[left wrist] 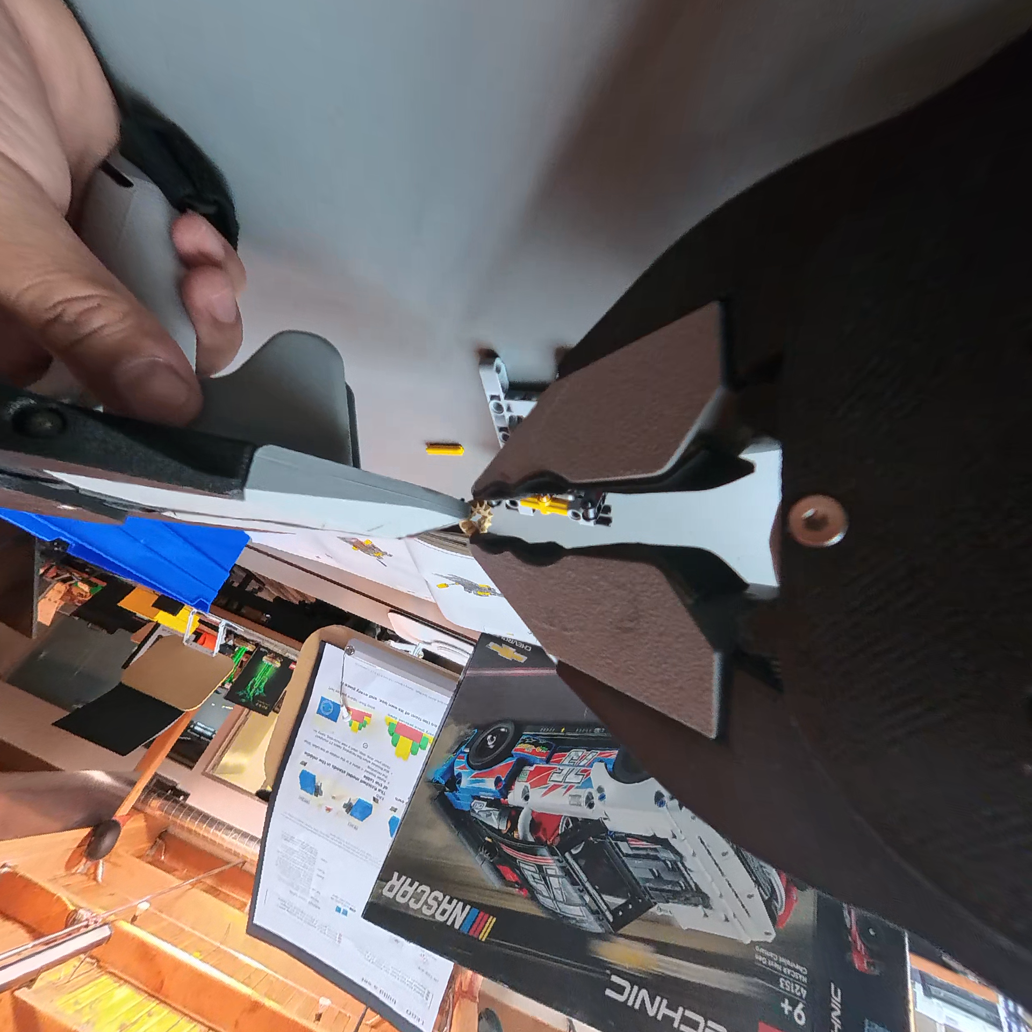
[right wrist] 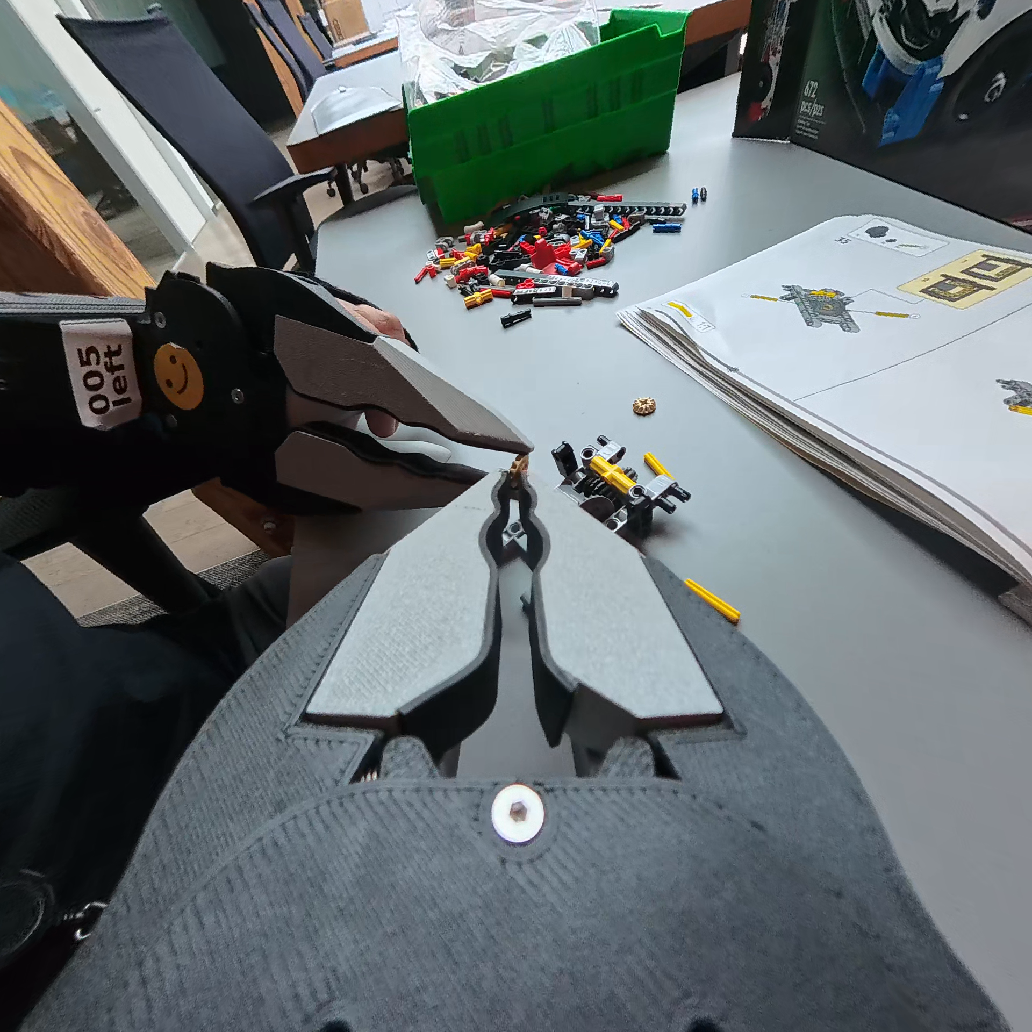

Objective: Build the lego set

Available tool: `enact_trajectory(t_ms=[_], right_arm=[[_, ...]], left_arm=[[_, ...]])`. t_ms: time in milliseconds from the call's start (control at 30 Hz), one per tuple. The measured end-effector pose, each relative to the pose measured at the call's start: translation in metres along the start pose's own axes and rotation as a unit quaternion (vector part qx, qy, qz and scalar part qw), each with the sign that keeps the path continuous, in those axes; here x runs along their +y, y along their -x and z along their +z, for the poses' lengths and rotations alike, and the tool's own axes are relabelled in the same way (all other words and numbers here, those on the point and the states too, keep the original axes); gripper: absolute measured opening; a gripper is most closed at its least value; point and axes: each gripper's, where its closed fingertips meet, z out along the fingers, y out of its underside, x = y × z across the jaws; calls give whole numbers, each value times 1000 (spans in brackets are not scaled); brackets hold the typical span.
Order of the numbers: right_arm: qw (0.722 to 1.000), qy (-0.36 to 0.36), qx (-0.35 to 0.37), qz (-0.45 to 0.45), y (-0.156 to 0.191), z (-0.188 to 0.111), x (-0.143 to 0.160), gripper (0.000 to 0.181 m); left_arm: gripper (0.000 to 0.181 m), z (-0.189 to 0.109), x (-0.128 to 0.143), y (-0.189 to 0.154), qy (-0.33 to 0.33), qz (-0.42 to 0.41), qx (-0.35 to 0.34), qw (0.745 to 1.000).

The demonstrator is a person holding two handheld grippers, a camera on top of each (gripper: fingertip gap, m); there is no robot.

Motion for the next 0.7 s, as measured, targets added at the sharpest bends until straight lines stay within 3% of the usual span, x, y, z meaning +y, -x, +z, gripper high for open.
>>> enact_trajectory(t_ms=[700], right_arm=[[1000,9,17,-22,-1,2,2,0]], left_arm=[[10,0,0,-3,2,7,2,1000]])
